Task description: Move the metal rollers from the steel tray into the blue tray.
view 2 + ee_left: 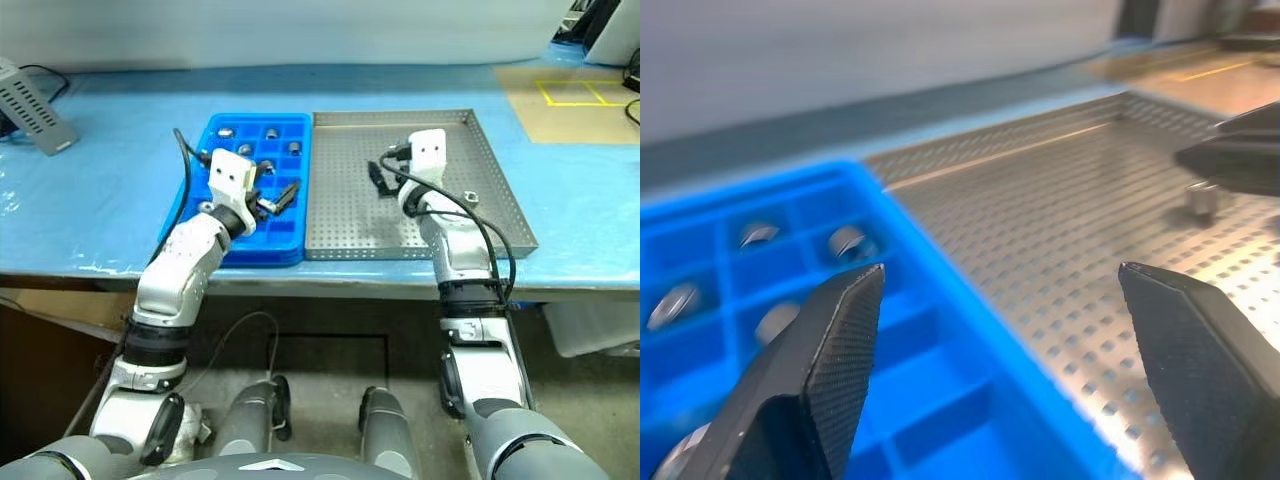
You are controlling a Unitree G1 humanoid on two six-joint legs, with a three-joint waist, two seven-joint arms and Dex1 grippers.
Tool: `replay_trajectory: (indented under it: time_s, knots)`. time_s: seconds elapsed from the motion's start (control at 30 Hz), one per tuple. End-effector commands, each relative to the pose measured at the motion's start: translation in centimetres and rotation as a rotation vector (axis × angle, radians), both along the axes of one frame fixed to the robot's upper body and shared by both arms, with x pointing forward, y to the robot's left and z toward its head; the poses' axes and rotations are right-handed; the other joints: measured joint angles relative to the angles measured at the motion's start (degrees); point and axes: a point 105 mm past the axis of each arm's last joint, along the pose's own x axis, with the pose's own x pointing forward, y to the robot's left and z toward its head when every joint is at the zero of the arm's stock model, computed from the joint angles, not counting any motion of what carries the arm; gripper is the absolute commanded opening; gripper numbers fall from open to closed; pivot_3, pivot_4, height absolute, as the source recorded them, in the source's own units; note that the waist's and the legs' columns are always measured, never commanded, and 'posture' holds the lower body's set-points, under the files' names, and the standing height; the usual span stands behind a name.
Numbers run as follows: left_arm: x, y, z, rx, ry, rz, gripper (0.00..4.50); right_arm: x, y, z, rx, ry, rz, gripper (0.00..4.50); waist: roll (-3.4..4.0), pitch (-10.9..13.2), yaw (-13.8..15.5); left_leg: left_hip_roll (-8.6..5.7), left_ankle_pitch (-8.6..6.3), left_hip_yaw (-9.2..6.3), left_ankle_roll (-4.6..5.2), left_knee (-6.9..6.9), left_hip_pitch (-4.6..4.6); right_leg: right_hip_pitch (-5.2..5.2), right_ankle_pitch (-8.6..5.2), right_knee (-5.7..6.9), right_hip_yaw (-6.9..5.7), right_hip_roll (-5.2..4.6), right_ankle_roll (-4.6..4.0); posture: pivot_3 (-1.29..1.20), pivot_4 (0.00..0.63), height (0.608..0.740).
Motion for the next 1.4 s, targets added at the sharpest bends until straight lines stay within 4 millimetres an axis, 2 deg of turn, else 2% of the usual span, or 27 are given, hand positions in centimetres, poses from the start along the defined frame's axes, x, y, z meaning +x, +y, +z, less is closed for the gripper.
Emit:
replay_trajectory:
  time_s: [0.03, 0.2, 0.33, 0.53, 0.67, 0.83, 0.93, 1.1, 1.4]
  knots:
    - [0.5, 0.4, 2.2, -0.046, -0.079, -0.023, 3.97, 0.4, -3.9, 1.8, -0.041, -0.016, -0.251, 4.50, 0.00, 0.00, -0.19, 0.00, 0.00, 0.02, 0.00, 0.00, -0.01, -0.03, 0.00, 0.00, 0.01, 0.00, 0.00, -0.15, 0.150, 0.740]
    - [0.8, -1.0, 2.5, 0.003, -0.121, -0.095, 3.97, 0.2, -5.8, 1.1, -0.023, 0.054, -0.373, 4.50, 0.00, 0.00, -0.45, 0.06, 0.00, 0.09, -0.05, -0.01, 0.03, -0.06, 0.00, 0.02, 0.13, 0.10, 0.01, -0.18, 0.150, 0.740]
    - [1.2, -1.8, 2.4, 0.017, -0.131, -0.112, 3.97, 0.6, -3.5, 0.6, 0.036, 0.071, -0.167, 4.50, 0.00, 0.00, -0.89, 0.09, 0.01, 0.10, -0.07, -0.01, 0.03, -0.06, 0.01, 0.05, 0.15, 0.13, 0.01, -0.20, 0.150, 0.740]
    - [1.4, -2.1, 2.8, 0.003, -0.150, -0.123, 3.97, 2.2, -3.4, -0.4, 0.074, 0.138, -0.158, 4.50, 0.00, 0.00, -1.47, 0.09, 0.03, 0.12, -0.03, 0.00, 0.06, -0.06, 0.02, 0.09, 0.16, 0.12, -0.01, -0.19, 0.150, 0.740]
    - [1.2, -1.5, 2.7, 0.007, -0.150, -0.112, 3.97, 3.4, -4.4, -0.3, 0.011, 0.145, -0.257, 4.50, 0.00, 0.00, -1.49, 0.14, 0.03, 0.16, -0.02, 0.00, 0.06, -0.08, 0.01, 0.10, 0.16, 0.14, -0.02, -0.16, 0.150, 0.740]
    - [0.6, -0.4, 2.8, 0.002, -0.152, -0.101, 3.97, 4.5, -3.4, -0.1, 0.003, 0.157, -0.237, 4.50, 0.01, 0.00, -1.33, 0.27, 0.00, 0.27, 0.01, 0.00, 0.04, -0.10, 0.00, 0.10, 0.13, 0.18, -0.04, -0.09, 0.150, 0.740]
    - [0.0, 0.6, 2.5, 0.004, -0.141, -0.072, 3.97, 4.6, -3.5, -0.6, 0.001, 0.204, -0.290, 4.50, 0.01, 0.00, -1.14, 0.30, -0.02, 0.32, 0.04, 0.00, 0.02, -0.12, -0.01, 0.13, 0.10, 0.18, -0.05, -0.05, 0.150, 0.740]
    - [-0.8, 1.9, 2.4, 0.007, -0.141, -0.024, 3.97, 4.2, -5.1, -1.1, -0.005, 0.247, -0.446, 4.50, 0.02, 0.01, 0.00, 0.34, -0.02, 0.34, 0.04, 0.00, 0.00, -0.15, -0.02, 0.18, 0.07, 0.18, -0.07, 0.01, 0.150, 0.740]
    - [-1.6, 2.7, 2.0, -0.001, -0.126, 0.018, 3.97, 4.3, -4.7, -1.1, 0.063, 0.248, -0.420, 4.50, 0.02, 0.01, 0.83, 0.34, -0.12, 0.32, -0.12, 0.00, 0.00, -0.17, -0.02, 0.26, 0.06, 0.18, -0.07, 0.08, 0.150, 0.740]
